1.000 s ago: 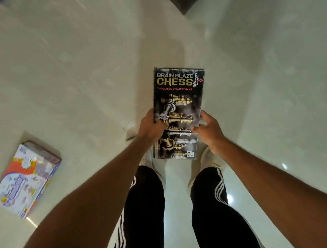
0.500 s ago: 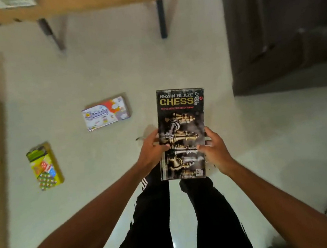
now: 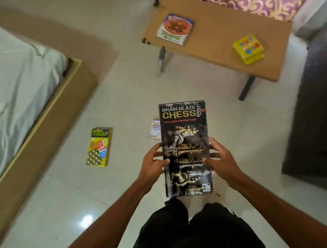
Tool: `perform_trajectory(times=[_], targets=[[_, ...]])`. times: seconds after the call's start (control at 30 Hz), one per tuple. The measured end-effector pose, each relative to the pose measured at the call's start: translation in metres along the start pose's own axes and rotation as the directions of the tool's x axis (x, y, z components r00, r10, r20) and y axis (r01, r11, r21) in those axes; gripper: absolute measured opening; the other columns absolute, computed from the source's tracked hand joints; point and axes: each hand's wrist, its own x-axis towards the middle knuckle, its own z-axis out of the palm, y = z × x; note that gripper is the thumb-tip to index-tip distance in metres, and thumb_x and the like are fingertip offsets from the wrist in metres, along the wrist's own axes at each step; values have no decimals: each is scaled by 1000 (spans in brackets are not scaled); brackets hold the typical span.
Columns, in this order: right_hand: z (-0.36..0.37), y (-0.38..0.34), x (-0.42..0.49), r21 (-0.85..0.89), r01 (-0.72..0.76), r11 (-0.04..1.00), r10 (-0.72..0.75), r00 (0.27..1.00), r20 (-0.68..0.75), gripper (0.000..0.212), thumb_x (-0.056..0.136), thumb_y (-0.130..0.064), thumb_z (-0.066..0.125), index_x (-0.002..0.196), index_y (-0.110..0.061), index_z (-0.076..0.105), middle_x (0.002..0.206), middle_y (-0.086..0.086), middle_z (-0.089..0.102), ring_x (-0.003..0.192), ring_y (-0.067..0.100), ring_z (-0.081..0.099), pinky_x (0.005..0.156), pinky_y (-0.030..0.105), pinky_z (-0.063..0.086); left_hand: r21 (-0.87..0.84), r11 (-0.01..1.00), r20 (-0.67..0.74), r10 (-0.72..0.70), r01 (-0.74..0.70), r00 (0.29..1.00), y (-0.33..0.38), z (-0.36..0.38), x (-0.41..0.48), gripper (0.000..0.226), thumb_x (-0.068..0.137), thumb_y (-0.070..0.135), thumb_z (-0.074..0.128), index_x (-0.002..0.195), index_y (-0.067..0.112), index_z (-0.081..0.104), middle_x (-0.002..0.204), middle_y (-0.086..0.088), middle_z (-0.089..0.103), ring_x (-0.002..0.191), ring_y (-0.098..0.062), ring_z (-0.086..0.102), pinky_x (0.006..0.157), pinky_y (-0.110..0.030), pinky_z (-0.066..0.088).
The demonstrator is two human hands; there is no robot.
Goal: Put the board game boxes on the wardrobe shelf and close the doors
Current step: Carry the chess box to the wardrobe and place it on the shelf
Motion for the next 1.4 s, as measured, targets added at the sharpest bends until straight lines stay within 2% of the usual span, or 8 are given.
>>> perform_trajectory(times=[0.2,0.47,0.6,0.77,0.93,1.03,1.23,1.4], targets=[[93,-87,82,-80,78,994,-66,987,145,75,85,-4,66,145,-38,36,138,-3,50,115,18,58,77,30,60,-124,990,-179,46,-69,983,34,-117,20,63,80,-10,60,115,43,56,109,-11,65,98,-28,66,76,-44,60],[189,-218,253,-246,217,945,-161,960,228,75,83,-14,70,146,-36,35,150,-8,40,129,15,47,105,41,47,-181,963,-315,134,-199,939,120,-263,127,64,78,-8,71,126,33,58,100,-7,68,85,-20,70,66,-40,60],[228,-287,320,-261,287,922,-219,940,262,72,84,-10,70,146,-31,38,142,-10,46,110,8,57,83,15,51,-210,954,-370,123,-212,921,170,-324,176,67,78,-13,68,132,24,58,97,-9,68,80,-22,68,61,-37,58],[281,-390,417,-287,366,886,-292,918,269,71,84,-3,68,145,-26,41,132,-6,50,91,-2,57,64,4,47,-257,939,-403,109,-227,909,252,-405,245,68,78,-11,70,134,25,57,104,-15,68,86,-26,70,71,-47,61],[321,-470,524,-313,380,871,-298,913,279,73,83,-3,69,143,-32,41,133,-12,47,95,3,59,69,16,56,-273,931,-390,125,-244,912,330,-475,328,68,79,-11,69,133,28,57,105,-18,66,92,-29,67,76,-50,60],[342,-509,596,-335,426,840,-341,896,286,73,82,-3,70,143,-31,41,138,-3,51,97,13,65,76,28,60,-274,927,-386,138,-257,912,375,-519,385,66,80,-9,70,134,27,57,106,-19,65,93,-28,67,75,-47,61],[384,-609,711,-391,416,821,-336,906,257,66,87,-19,69,145,-31,38,135,-4,53,86,13,68,72,32,62,-252,935,-373,143,-248,917,475,-600,483,64,77,-7,73,127,32,59,94,-11,73,89,-26,71,73,-51,61],[414,-696,813,-413,427,804,-348,902,255,66,88,-18,68,144,-35,38,133,-5,54,92,13,66,71,28,60,-231,938,-384,155,-258,910,560,-664,567,69,76,-14,70,131,25,57,90,-8,76,77,-18,74,57,-32,58]])
